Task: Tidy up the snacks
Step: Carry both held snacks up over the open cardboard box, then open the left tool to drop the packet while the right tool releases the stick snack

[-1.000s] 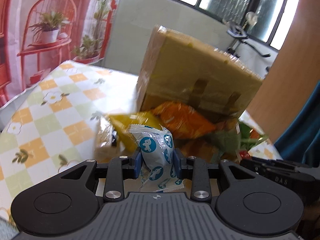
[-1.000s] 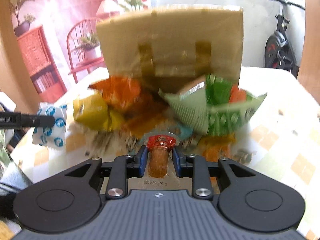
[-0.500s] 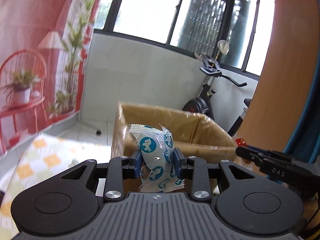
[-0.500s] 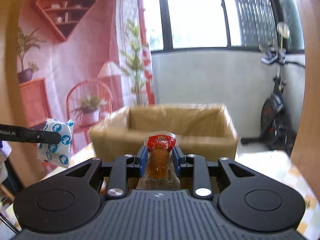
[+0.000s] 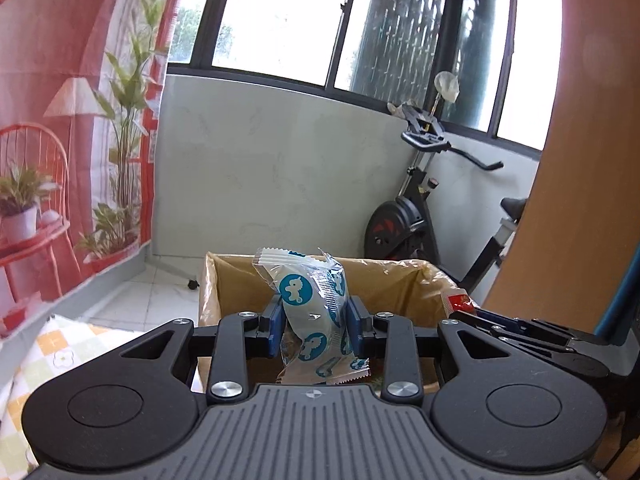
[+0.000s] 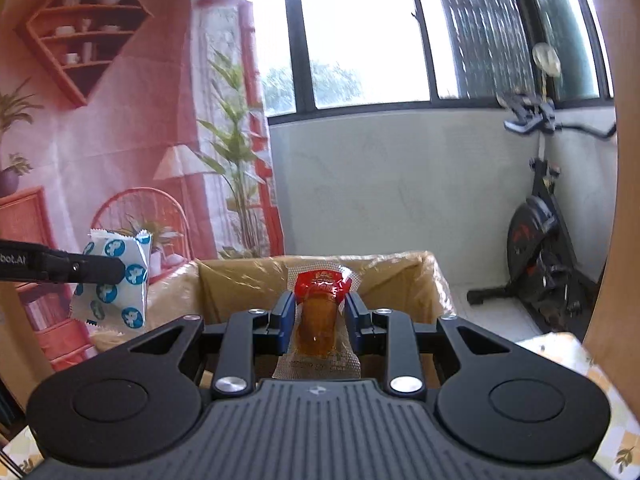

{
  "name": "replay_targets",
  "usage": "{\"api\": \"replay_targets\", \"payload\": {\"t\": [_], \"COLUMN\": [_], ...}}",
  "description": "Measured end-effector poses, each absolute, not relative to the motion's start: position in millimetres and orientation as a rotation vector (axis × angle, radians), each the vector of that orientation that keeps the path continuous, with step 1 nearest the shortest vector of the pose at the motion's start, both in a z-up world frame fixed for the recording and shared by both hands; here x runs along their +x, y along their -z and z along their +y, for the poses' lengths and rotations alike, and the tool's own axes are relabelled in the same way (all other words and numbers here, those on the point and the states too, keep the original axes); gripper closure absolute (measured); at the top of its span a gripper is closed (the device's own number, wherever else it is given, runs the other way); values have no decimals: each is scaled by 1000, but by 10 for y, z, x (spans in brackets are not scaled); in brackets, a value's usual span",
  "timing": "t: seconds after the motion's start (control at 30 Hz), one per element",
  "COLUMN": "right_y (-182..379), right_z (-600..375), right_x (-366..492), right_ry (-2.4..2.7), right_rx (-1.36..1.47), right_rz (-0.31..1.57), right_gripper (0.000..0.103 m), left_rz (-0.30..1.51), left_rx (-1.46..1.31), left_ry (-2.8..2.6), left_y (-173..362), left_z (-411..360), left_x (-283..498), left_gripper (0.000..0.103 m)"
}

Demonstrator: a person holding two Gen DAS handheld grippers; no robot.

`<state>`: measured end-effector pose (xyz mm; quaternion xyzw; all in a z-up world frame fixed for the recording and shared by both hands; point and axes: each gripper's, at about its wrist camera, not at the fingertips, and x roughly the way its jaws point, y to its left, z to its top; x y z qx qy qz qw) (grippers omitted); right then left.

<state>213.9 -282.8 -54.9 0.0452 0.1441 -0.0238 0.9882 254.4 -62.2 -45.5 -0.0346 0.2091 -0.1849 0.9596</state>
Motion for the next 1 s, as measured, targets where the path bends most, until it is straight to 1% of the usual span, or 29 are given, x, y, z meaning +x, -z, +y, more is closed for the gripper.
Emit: {"api": "replay_targets", "payload": {"t": [0.17,0.23,0.3,0.37,0.77,1.0], "right_y": [671,725,746,753,652,710], "right_z": [-2965,-2967,-2976,-3006,-2911,-2812], "right_x": [2325,2323,2331,2308,1651,1242], "right_ry": [68,72,81,88,83,93], "right_rx": [159,168,177,195,255,270], "right_rz": [337,354,371,378,333,328], "right_gripper": [72,69,68,67,67,66], "left_rz": [473,496,504,498,484,492], "left_rx": [-57,-56,-57,-64,-39,-8], "left_ry": [382,389,385,377,311,287], "left_y": [564,602,622,614,369,371], "left_z": [-647,-609,-573,-512,-211,-43], "left_x": [2703,2735,2707,2648,2165,1863], "left_gripper": [68,66,56,53,52,49]}}
